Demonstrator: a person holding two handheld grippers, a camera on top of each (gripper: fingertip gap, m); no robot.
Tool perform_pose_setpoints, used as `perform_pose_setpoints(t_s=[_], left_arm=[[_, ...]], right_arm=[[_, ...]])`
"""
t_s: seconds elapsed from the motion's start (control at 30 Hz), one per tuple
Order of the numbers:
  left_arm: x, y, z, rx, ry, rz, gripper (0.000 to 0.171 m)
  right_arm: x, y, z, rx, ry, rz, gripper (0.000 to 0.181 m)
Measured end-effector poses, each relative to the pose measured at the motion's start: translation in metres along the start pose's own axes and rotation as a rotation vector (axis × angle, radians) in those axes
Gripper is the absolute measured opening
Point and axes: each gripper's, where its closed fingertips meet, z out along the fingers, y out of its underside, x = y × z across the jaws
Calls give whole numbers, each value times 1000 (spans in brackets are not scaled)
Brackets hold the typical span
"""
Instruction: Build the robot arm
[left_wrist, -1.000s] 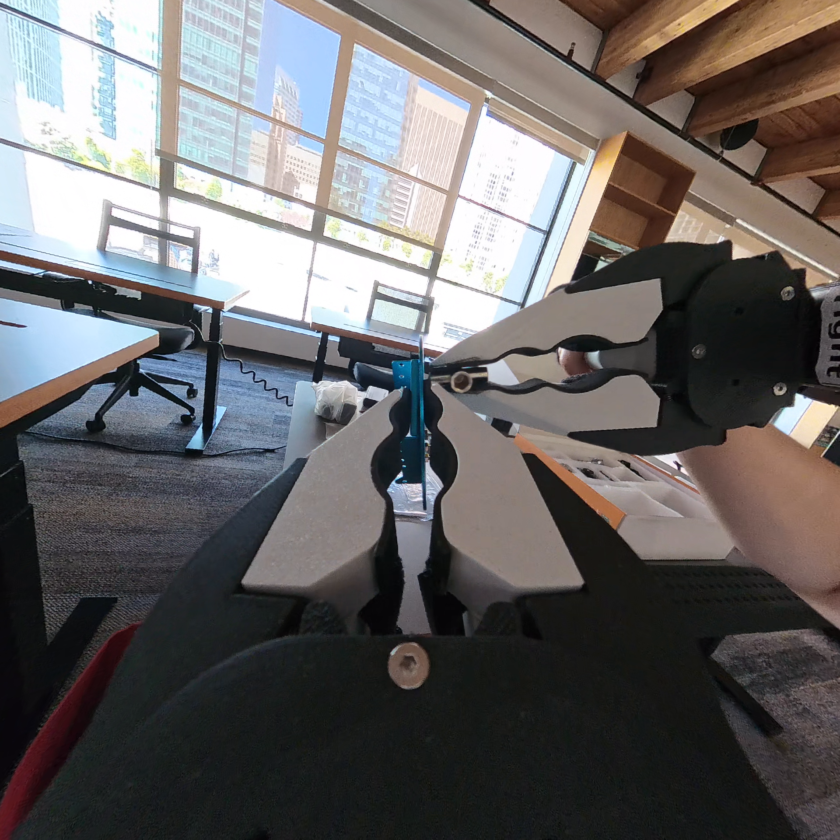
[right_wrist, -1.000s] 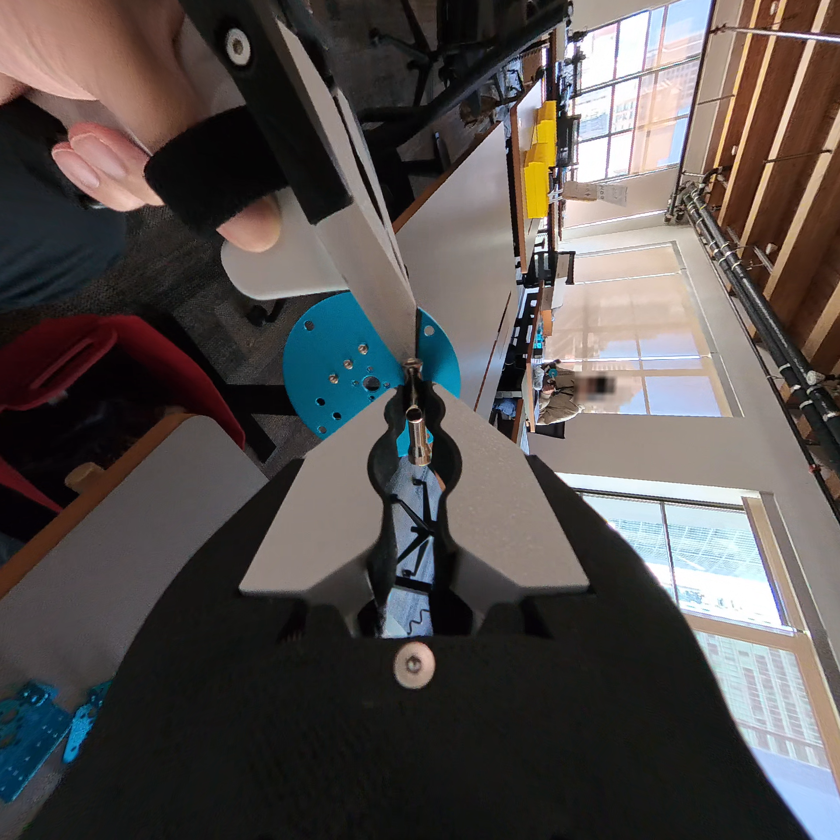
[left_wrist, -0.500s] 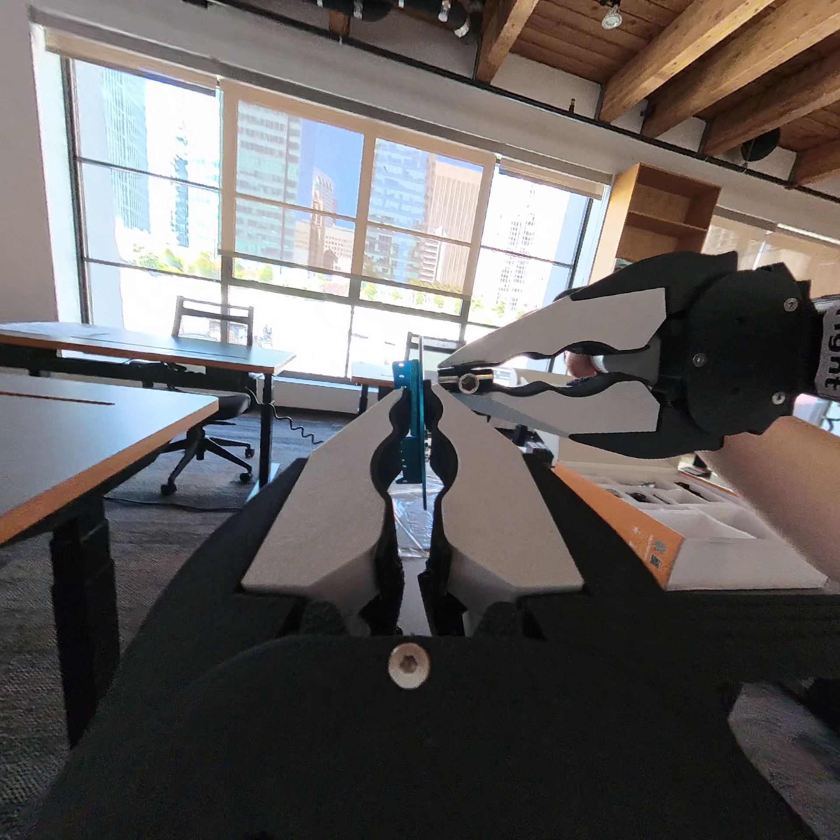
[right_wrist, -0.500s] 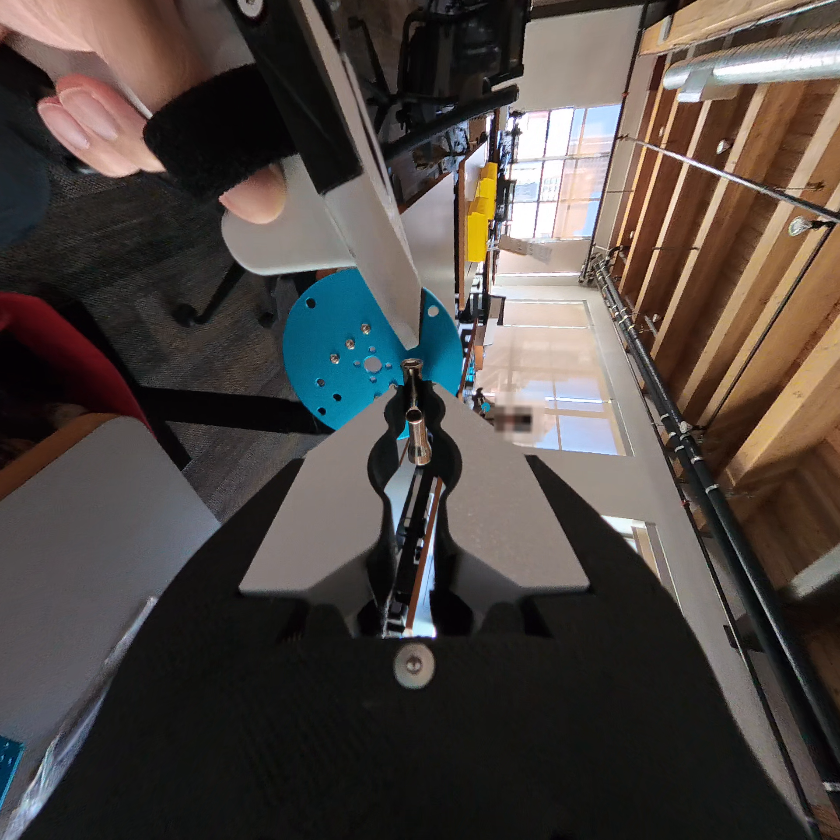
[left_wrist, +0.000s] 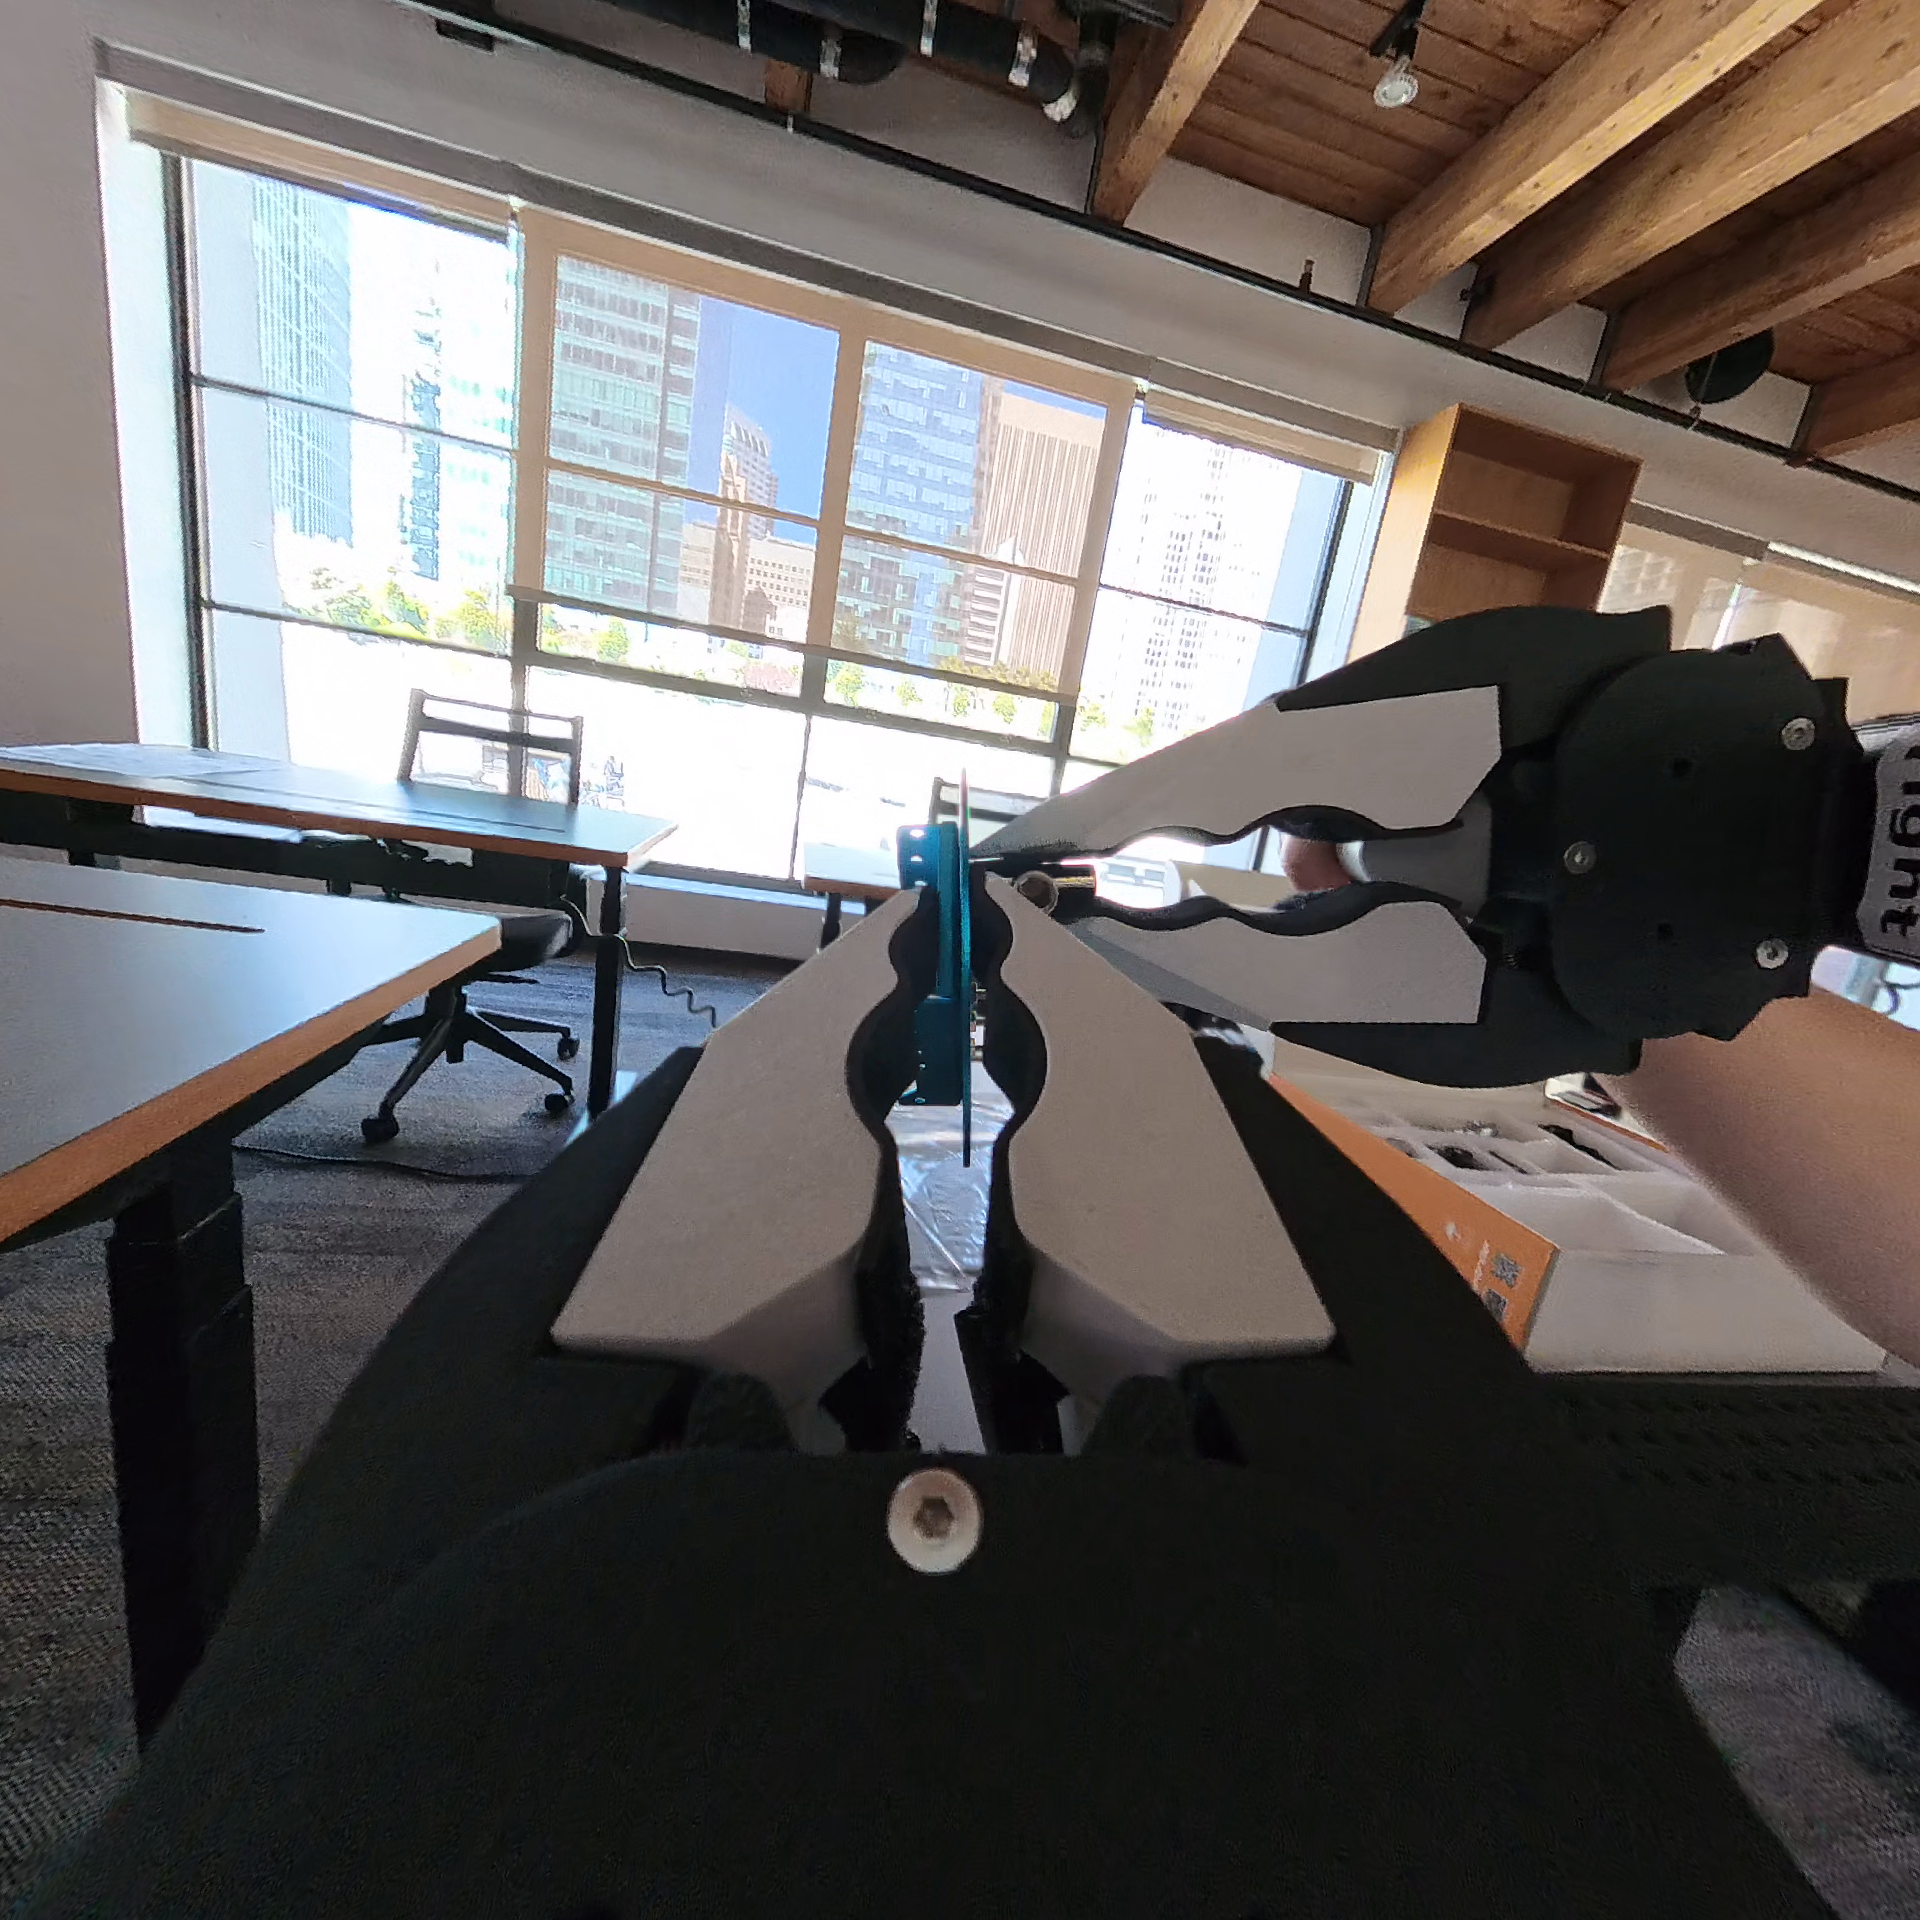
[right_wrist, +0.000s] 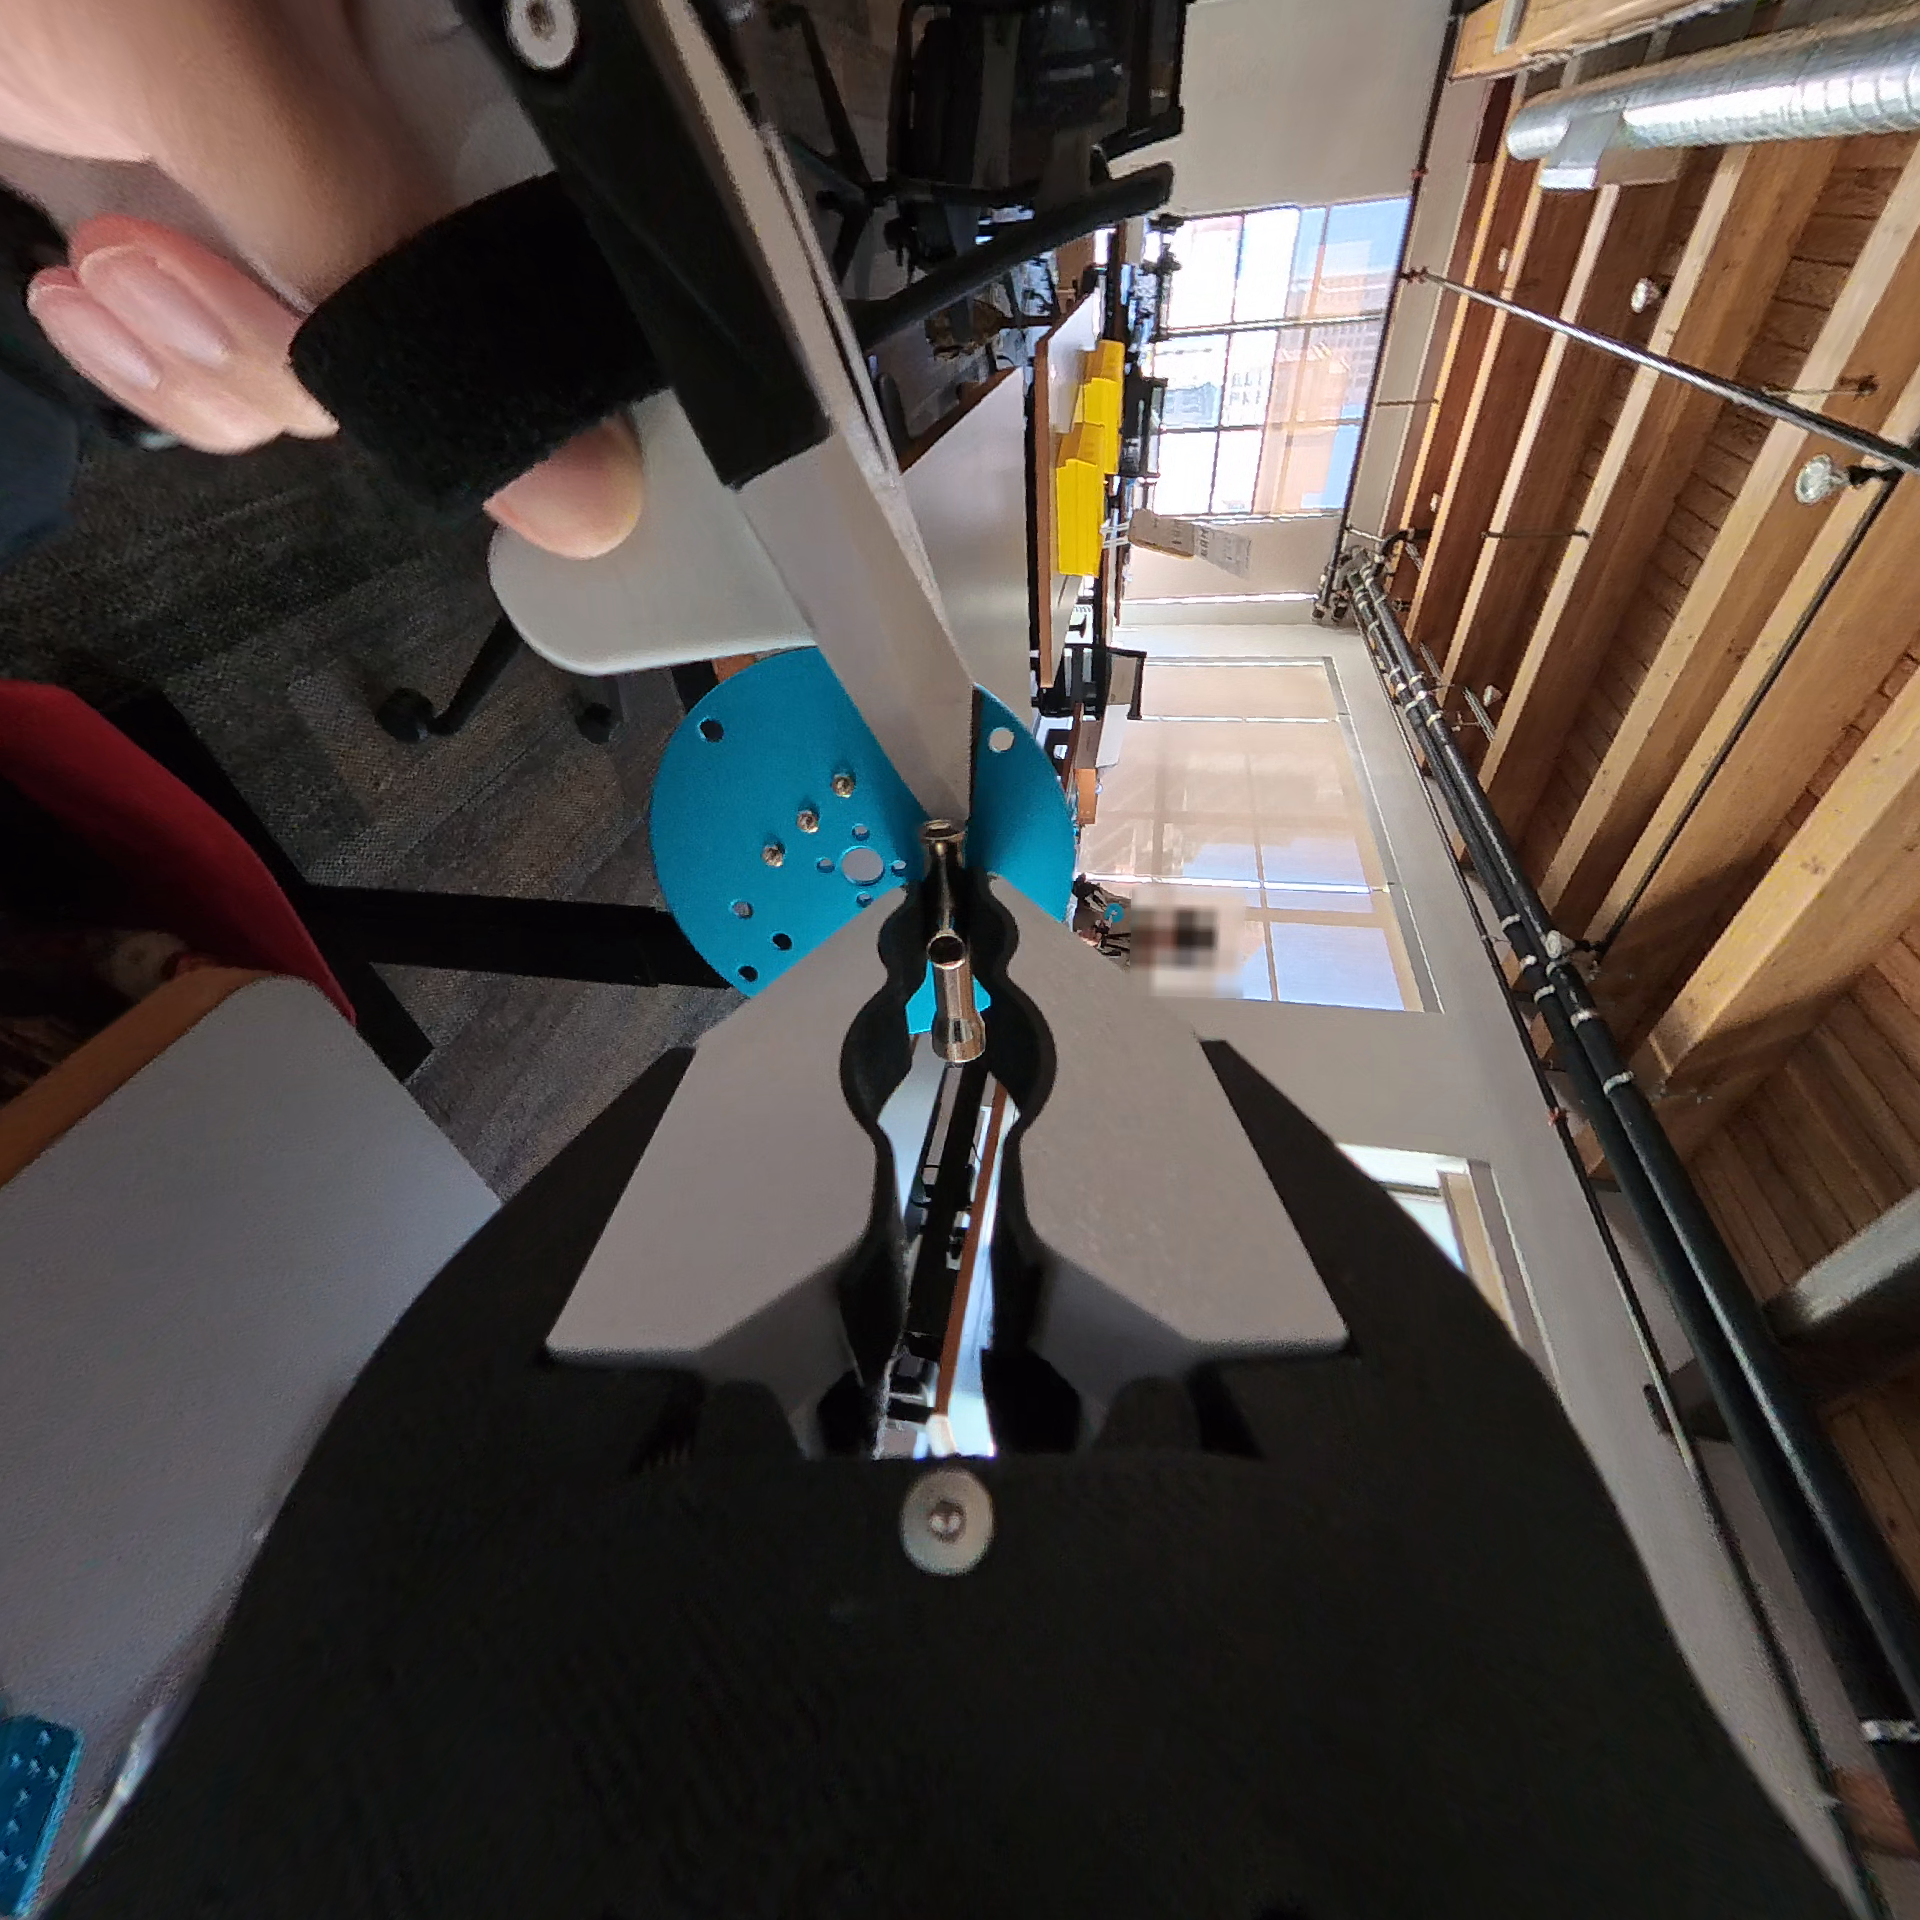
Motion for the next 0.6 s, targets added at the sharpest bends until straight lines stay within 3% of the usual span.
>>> perform_pose_setpoints(t_s=[0.37, 0.6], left_arm=[[6, -26, -8, 170, -72, 140, 2], [10, -38, -12, 265, -100, 214, 3]], right_arm=[[23, -16, -6, 193, 160, 558, 7], [33, -23, -10, 443, 203, 1086, 6]])
